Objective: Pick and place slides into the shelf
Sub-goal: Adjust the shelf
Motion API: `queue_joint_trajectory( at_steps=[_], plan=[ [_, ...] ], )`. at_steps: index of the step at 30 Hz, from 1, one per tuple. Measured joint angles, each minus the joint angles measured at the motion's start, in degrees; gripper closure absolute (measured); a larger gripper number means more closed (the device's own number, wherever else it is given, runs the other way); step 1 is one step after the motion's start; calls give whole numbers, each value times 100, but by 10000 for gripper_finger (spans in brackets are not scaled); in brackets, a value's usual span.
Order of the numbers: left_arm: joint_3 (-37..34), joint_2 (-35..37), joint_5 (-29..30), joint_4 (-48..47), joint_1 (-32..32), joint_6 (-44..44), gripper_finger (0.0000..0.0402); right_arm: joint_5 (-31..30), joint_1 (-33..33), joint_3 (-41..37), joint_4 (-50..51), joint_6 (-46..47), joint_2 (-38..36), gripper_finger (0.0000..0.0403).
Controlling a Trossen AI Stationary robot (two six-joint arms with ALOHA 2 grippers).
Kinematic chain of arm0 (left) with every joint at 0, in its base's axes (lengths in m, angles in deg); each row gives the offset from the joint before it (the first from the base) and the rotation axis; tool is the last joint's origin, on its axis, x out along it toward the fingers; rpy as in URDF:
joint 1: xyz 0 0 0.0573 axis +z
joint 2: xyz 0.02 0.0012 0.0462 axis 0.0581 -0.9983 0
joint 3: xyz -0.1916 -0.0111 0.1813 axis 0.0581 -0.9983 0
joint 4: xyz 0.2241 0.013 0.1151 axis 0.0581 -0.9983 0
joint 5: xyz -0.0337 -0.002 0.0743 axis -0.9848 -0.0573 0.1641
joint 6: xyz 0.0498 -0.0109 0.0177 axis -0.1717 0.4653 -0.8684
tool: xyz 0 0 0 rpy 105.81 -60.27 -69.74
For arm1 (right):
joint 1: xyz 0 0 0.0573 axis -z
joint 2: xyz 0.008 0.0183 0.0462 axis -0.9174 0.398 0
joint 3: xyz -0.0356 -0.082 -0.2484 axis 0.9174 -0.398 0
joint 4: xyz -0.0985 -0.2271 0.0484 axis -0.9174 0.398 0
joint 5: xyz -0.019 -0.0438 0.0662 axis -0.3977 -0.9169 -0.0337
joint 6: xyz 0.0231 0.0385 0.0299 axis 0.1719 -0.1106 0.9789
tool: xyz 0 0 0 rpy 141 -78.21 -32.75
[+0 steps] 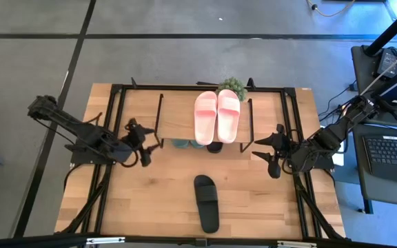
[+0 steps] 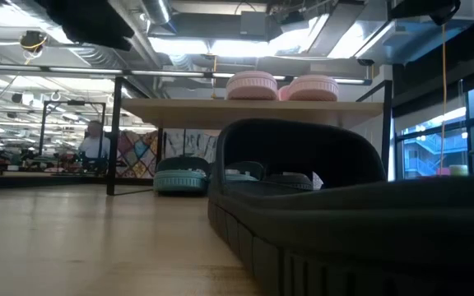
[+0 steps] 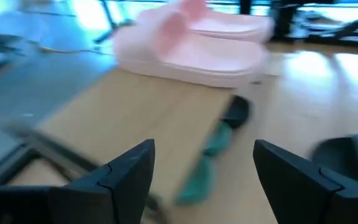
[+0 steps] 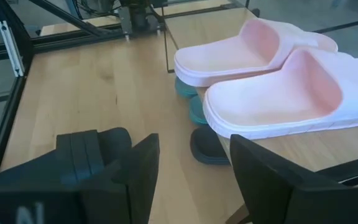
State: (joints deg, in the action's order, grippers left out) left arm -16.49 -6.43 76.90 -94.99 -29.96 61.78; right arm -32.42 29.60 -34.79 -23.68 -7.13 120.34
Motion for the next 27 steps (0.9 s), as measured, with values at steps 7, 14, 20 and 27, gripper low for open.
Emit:
queue_joint_trajectory(
  at_steps=[7, 14, 20, 27],
  plan=[
    [0, 283, 1798, -481, 33, 13, 138, 0, 0, 0, 0, 9, 3, 205],
    [0, 130, 2455, -1147, 598, 461, 138, 0, 0, 0, -2, 9, 3, 205],
    [0, -372, 1936, -1749, 1248, 1338, 138, 3, 0, 0, -2, 11, 11, 205],
    [-2, -643, 885, -1988, 1623, 1837, 138, 5, 0, 0, 11, 11, 11, 205]
  ],
)
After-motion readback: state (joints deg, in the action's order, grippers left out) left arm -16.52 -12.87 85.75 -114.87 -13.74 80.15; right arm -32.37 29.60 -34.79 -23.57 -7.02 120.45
